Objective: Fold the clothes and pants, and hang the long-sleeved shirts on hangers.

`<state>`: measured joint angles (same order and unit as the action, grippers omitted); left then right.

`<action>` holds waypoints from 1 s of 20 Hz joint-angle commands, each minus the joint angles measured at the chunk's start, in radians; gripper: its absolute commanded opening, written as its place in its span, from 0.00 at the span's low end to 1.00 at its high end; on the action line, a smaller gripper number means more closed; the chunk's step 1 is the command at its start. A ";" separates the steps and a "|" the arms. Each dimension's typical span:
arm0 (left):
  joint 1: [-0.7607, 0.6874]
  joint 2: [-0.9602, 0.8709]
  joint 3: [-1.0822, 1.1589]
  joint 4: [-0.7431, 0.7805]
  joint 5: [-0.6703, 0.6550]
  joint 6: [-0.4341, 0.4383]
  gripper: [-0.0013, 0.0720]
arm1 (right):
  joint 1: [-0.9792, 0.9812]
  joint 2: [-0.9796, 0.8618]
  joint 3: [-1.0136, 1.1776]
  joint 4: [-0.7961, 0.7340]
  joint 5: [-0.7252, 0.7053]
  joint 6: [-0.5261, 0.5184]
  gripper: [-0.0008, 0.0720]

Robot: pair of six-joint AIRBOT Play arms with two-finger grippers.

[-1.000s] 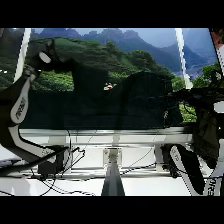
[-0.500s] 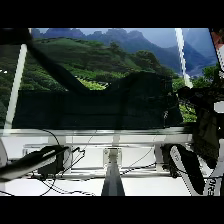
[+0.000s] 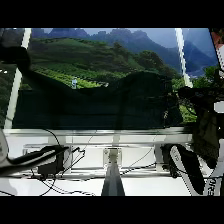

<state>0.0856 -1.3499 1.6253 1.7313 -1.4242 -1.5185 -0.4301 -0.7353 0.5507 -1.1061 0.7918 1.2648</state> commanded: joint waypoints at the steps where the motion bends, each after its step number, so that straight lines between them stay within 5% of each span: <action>1: -0.003 -0.182 0.000 -0.047 0.142 -0.001 0.05 | 0.001 -0.001 0.000 -0.001 -0.006 0.000 0.83; 7: -0.005 -0.365 0.000 -0.333 0.547 -0.214 0.05 | 0.001 -0.001 0.000 0.001 -0.106 0.000 0.83; 9: -0.021 -0.399 0.000 -0.501 0.579 -0.200 0.05 | 0.001 -0.001 0.000 0.004 -0.137 0.000 0.83; 13: -0.100 -0.455 0.000 -0.565 0.566 -0.194 0.05 | 0.001 -0.001 0.000 0.004 -0.148 0.000 0.83; 14: -0.117 -0.465 0.000 -0.558 0.571 -0.192 0.10 | 0.001 -0.001 0.000 0.004 -0.148 0.000 0.83; 15: -0.126 -0.468 0.000 -0.549 0.575 -0.153 0.46 | 0.001 -0.001 0.000 0.003 -0.148 0.000 0.83; 16: -0.127 -0.467 0.000 -0.547 0.575 -0.083 0.95 | 0.001 -0.001 0.000 0.003 -0.148 0.000 0.83; 20: -0.049 -0.445 0.001 -0.528 0.554 -0.052 0.95 | 0.001 -0.001 0.000 0.003 -0.149 0.000 0.83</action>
<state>-0.0006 -1.8019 1.6249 1.2022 -0.8619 -1.6108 -0.4301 -0.7357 0.5503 -1.1027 0.6464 1.2648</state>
